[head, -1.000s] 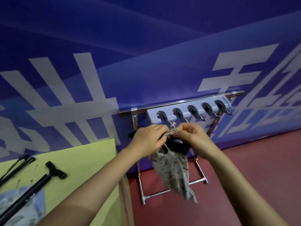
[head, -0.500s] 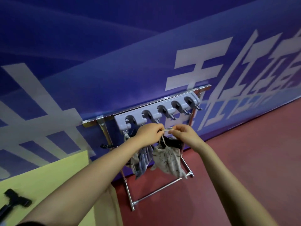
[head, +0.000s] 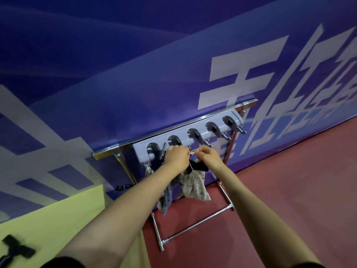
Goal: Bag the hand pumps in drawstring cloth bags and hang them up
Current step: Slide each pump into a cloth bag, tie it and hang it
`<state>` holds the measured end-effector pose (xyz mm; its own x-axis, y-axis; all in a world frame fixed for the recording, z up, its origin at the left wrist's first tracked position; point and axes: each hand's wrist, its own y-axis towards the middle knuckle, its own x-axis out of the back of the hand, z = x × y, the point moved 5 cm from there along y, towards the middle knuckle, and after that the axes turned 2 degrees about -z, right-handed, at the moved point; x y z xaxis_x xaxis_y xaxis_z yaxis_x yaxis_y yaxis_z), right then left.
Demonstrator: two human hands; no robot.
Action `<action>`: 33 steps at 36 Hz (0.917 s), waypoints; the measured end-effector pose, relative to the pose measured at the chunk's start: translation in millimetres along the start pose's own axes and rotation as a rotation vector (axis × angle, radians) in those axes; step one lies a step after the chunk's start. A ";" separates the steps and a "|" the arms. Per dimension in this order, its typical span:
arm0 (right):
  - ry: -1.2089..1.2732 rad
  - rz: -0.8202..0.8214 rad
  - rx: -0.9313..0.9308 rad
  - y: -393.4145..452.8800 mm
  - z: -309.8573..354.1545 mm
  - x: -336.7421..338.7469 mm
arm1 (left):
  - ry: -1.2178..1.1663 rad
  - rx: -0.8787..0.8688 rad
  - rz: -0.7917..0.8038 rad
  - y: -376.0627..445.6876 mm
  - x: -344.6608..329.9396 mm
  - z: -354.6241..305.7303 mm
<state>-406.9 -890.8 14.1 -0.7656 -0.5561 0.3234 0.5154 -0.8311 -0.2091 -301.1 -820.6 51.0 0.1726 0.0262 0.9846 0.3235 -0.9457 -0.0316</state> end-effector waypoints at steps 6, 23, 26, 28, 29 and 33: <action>0.070 -0.013 -0.033 9.7 -6.7 -5.7 | 0.078 -0.039 -0.043 3.3 -3.6 3.1; 0.072 -0.159 -0.014 -5.9 -15.4 -12.8 | -0.159 -0.187 -0.313 -32.5 28.2 42.1; 0.039 -0.244 0.077 -20.8 -6.1 -10.2 | -0.222 -0.142 -0.326 -47.5 35.6 54.4; 0.067 -0.306 0.108 -30.2 -1.8 -10.2 | -0.266 -0.126 -0.348 -59.1 39.9 62.0; 0.088 -0.328 0.125 -35.5 1.0 -12.1 | -0.284 -0.117 -0.363 -65.9 42.3 66.0; 0.158 -0.297 0.180 -63.4 14.5 -34.7 | -0.361 -0.058 -0.406 -95.2 47.3 84.9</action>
<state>-407.4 -818.8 29.4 -0.9344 -0.2972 0.1962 0.3109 -0.9495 0.0420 -244.8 -701.8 86.1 0.3562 0.4931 0.7937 0.3809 -0.8523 0.3586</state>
